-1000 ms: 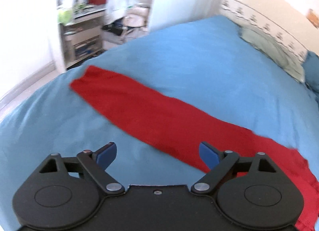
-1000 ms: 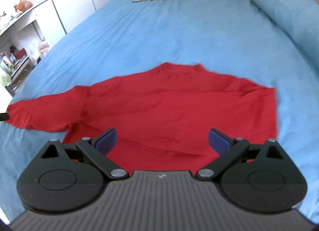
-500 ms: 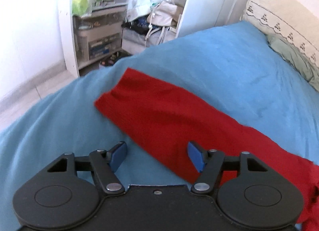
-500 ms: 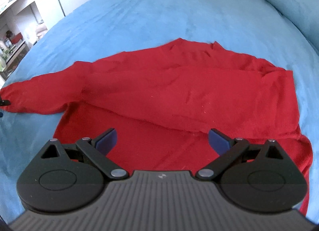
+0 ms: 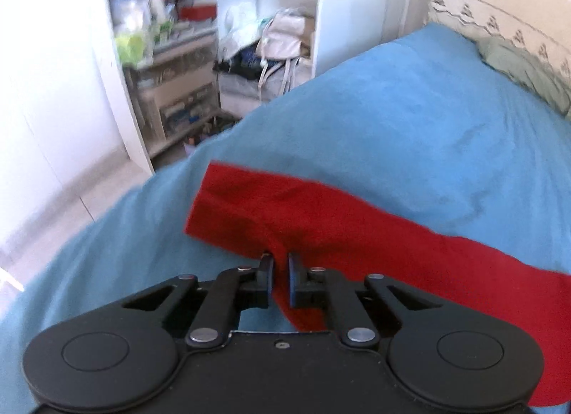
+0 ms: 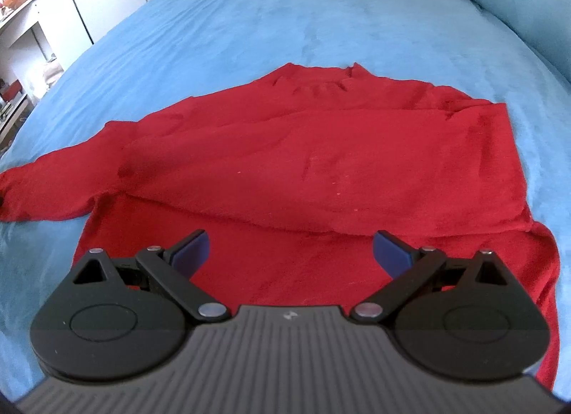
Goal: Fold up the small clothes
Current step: 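Grasp the other sleeve cuff with the left tool and lift it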
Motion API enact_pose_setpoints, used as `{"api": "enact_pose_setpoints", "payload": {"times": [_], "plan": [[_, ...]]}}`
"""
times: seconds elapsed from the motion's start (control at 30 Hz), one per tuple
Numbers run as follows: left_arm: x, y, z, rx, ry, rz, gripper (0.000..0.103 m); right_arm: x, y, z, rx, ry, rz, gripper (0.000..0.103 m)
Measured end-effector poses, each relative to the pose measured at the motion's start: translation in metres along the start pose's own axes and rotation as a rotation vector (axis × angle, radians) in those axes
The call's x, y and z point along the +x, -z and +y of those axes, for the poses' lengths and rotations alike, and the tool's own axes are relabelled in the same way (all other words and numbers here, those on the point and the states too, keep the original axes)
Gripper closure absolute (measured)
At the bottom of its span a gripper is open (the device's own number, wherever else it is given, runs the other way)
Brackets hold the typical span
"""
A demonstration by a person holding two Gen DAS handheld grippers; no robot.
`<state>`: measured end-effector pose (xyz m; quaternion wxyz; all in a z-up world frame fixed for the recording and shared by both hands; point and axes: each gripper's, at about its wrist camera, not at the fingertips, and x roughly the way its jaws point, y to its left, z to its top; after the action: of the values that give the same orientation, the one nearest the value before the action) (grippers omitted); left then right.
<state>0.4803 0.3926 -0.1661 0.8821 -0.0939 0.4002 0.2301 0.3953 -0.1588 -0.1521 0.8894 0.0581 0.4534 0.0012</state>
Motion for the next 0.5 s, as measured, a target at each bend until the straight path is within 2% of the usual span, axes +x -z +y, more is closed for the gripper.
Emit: {"api": "enact_pose_setpoints", "payload": {"times": [0.13, 0.27, 0.37, 0.43, 0.5], "plan": [[-0.044, -0.012, -0.047, 0.105, 0.072, -0.115, 0.096, -0.005, 0.001, -0.014, 0.037, 0.011, -0.006, 0.0], [-0.108, -0.017, -0.12, 0.187, 0.264, -0.248, 0.096, -0.016, -0.001, -0.031, 0.082, 0.027, -0.019, 0.0], [-0.154, -0.008, -0.18, 0.261, 0.434, -0.31, 0.096, -0.03, -0.002, -0.046, 0.088, 0.039, -0.07, 0.0], [-0.177, 0.006, -0.218, 0.319, 0.536, -0.318, 0.096, -0.037, -0.002, -0.054, 0.075, 0.054, -0.103, 0.0], [-0.193, 0.026, -0.26, 0.368, 0.636, -0.287, 0.095, -0.042, -0.002, -0.064, 0.082, 0.062, -0.12, 0.0]]}}
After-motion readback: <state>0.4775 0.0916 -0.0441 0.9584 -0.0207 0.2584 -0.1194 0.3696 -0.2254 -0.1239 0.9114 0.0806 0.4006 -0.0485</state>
